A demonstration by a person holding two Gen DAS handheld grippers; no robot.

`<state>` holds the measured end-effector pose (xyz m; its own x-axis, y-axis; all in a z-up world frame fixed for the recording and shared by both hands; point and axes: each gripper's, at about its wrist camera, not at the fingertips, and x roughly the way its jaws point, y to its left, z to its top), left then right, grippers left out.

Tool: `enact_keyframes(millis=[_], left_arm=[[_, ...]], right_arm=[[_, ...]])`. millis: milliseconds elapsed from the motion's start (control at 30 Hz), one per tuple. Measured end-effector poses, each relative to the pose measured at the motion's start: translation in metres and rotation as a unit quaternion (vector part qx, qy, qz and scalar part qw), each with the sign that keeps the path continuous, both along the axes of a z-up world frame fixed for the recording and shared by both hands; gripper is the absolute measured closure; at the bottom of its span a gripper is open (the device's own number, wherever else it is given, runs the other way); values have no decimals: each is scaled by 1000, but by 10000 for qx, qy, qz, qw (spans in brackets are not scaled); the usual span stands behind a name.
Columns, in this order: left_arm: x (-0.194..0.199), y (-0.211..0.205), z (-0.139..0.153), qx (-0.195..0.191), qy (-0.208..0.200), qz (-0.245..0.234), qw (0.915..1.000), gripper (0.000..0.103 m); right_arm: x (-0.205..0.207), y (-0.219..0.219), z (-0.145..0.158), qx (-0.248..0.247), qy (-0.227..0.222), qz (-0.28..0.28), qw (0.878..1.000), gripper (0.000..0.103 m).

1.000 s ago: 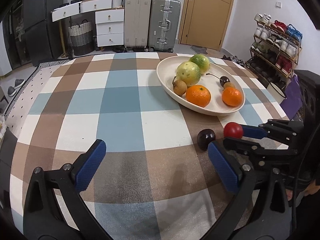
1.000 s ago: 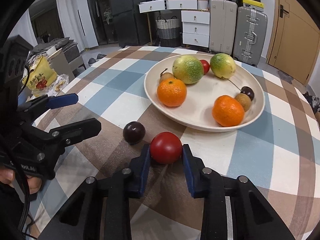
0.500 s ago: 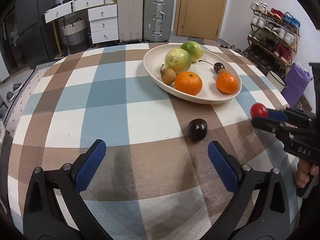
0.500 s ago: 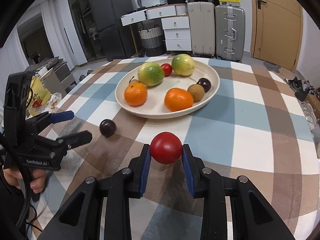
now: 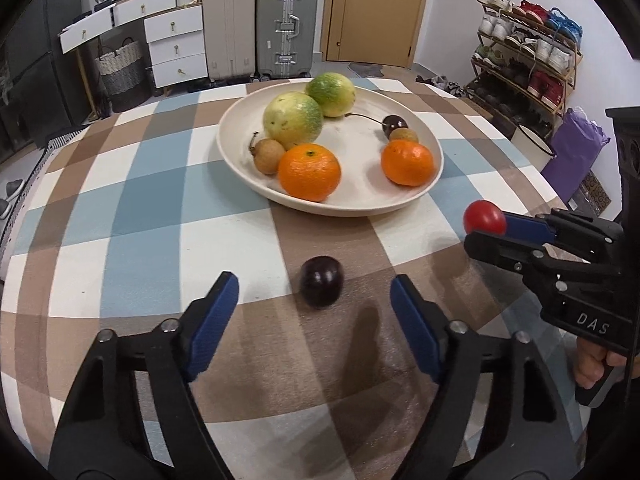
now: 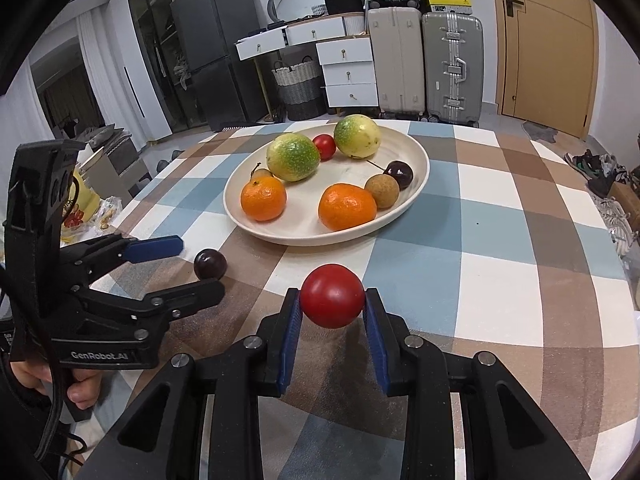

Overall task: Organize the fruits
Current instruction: 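Grasp the red tomato with the right tool while the left tool grasps the dark plum, then carry the plum and tomato over the plate and open both tools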

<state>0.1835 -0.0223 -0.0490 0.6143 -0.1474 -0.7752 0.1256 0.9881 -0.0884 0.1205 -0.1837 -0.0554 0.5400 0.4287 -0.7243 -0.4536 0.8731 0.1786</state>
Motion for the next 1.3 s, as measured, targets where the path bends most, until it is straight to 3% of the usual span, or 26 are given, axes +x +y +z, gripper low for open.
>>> enact_keyframes(millis=[100, 167, 300, 800, 1300], left_arm=[[3, -5, -5, 12, 80, -99, 9999, 52], [2, -6, -6, 41, 39, -115, 9999, 56], [0, -5, -6, -51, 11, -150, 9999, 81], [-13, 1, 8, -269, -267, -144, 9992, 81], [-17, 5, 42, -370, -655, -100, 9971, 81]], right_arm=[[2, -1, -2, 24, 43, -24, 10000, 72], [2, -1, -1, 22, 37, -26, 10000, 72], [1, -1, 0, 54, 25, -27, 10000, 72], [-4, 2, 4, 125, -30, 90, 9999, 72], [-7, -12, 26, 645, -381, -82, 9972, 72]])
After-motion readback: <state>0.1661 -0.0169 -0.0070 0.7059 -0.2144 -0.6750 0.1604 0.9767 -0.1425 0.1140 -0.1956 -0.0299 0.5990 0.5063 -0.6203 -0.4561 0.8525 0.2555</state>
